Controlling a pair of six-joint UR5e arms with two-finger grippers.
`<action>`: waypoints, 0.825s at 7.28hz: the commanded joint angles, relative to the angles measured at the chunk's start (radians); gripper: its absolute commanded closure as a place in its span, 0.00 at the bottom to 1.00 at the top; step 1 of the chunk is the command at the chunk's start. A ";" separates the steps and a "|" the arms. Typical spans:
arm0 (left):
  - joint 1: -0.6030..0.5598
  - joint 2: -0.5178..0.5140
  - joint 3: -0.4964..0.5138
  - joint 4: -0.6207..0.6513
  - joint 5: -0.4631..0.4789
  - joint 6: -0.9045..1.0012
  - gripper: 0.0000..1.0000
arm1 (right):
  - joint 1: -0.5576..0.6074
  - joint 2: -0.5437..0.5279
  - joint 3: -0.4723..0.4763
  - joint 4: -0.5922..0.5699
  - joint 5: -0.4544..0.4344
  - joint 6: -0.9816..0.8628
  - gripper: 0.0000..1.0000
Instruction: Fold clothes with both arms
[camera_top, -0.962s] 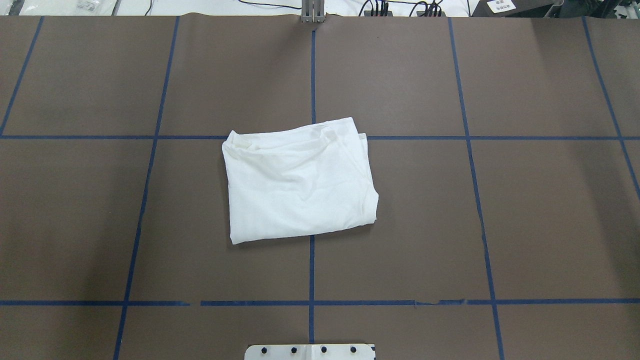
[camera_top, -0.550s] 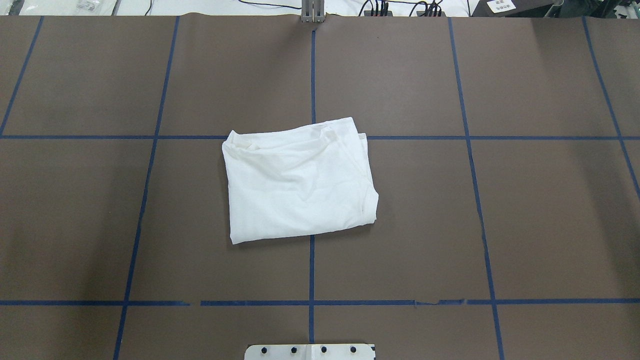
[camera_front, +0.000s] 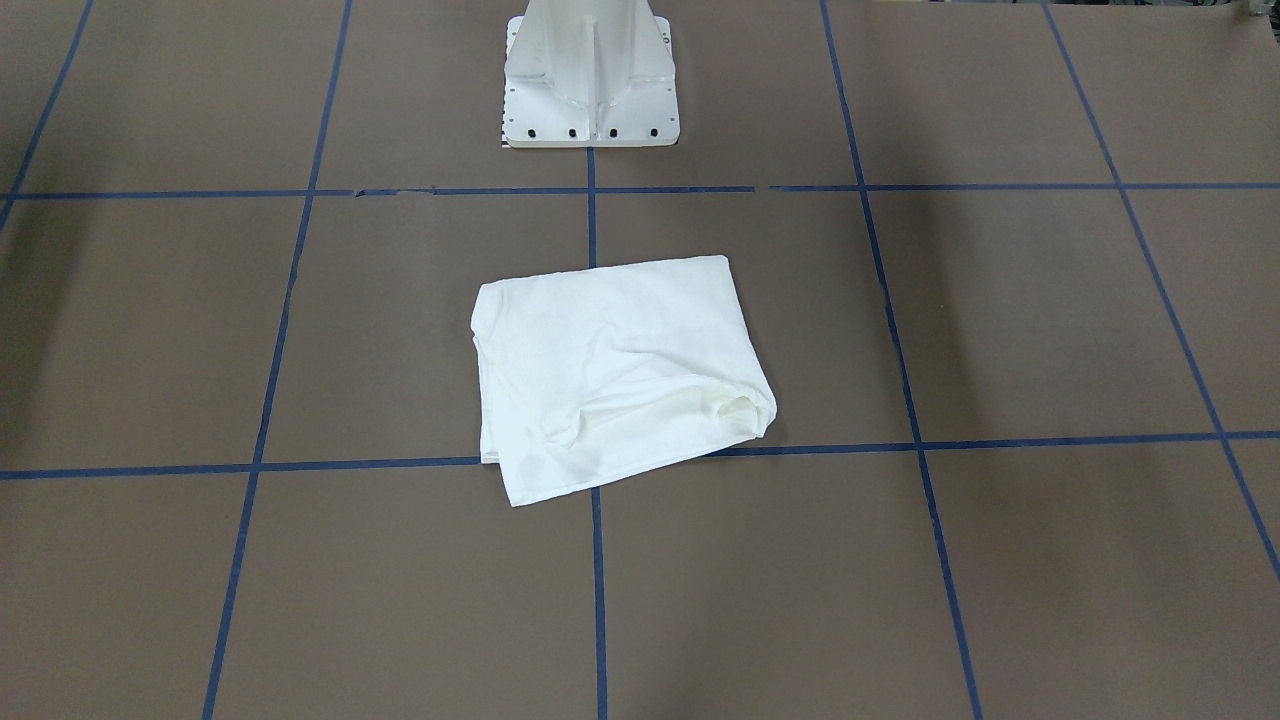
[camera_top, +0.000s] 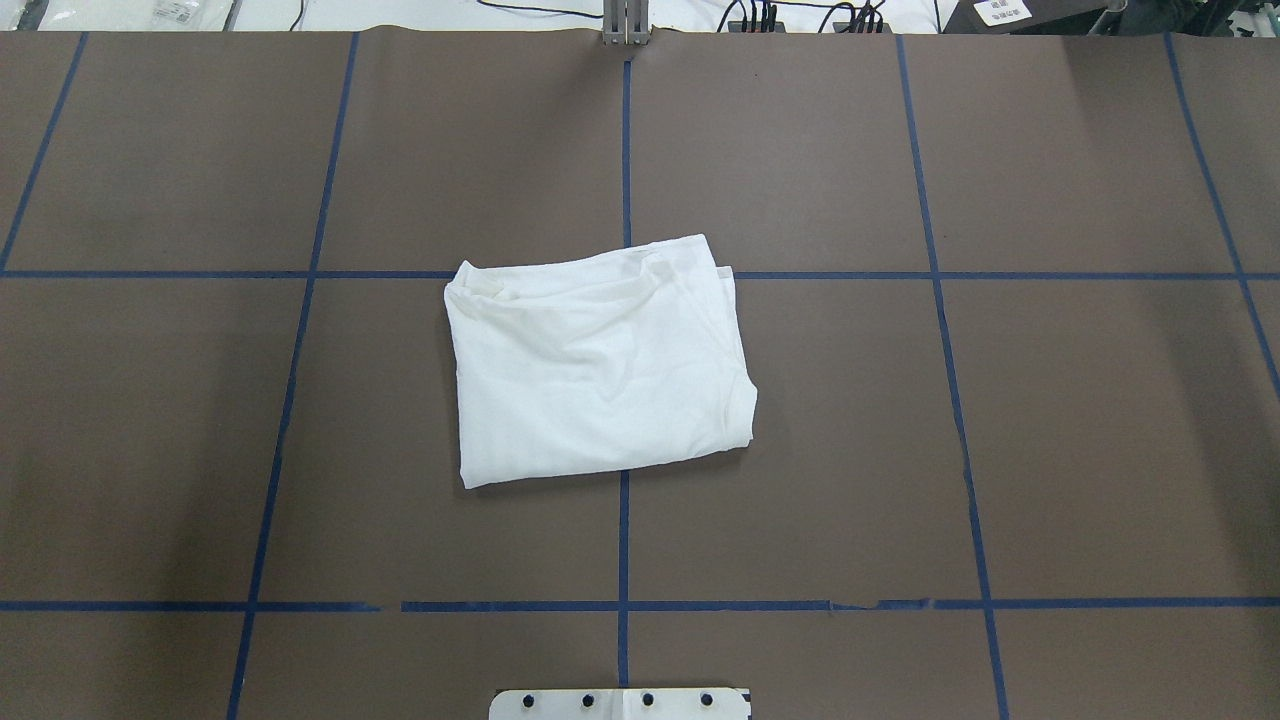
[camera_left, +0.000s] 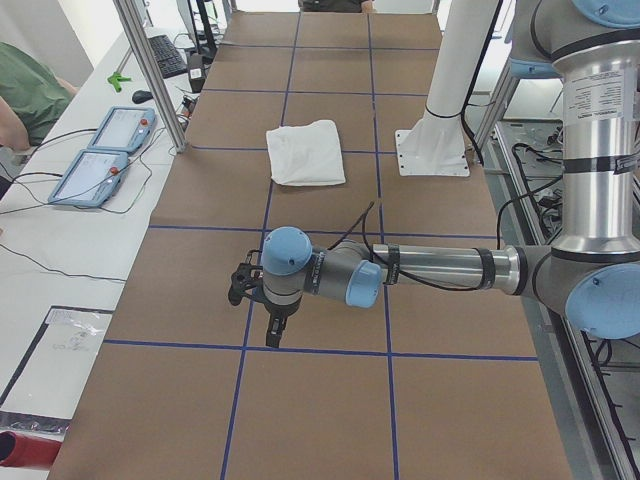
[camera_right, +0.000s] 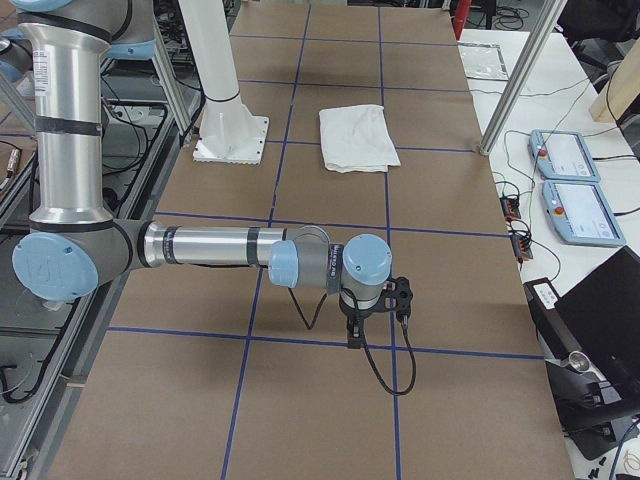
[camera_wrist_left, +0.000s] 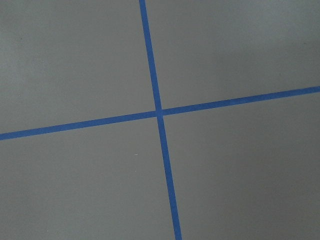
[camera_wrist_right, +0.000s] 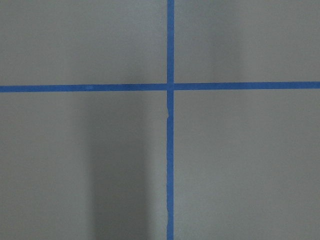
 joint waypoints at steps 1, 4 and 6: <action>0.001 0.000 -0.001 0.000 0.015 -0.005 0.00 | -0.001 -0.004 -0.005 -0.002 0.000 0.000 0.00; 0.002 0.000 -0.004 -0.005 0.012 -0.037 0.00 | -0.001 -0.007 -0.005 0.001 0.001 0.000 0.00; 0.002 0.000 -0.002 -0.005 0.013 -0.037 0.00 | -0.001 -0.007 -0.005 0.003 0.001 0.000 0.00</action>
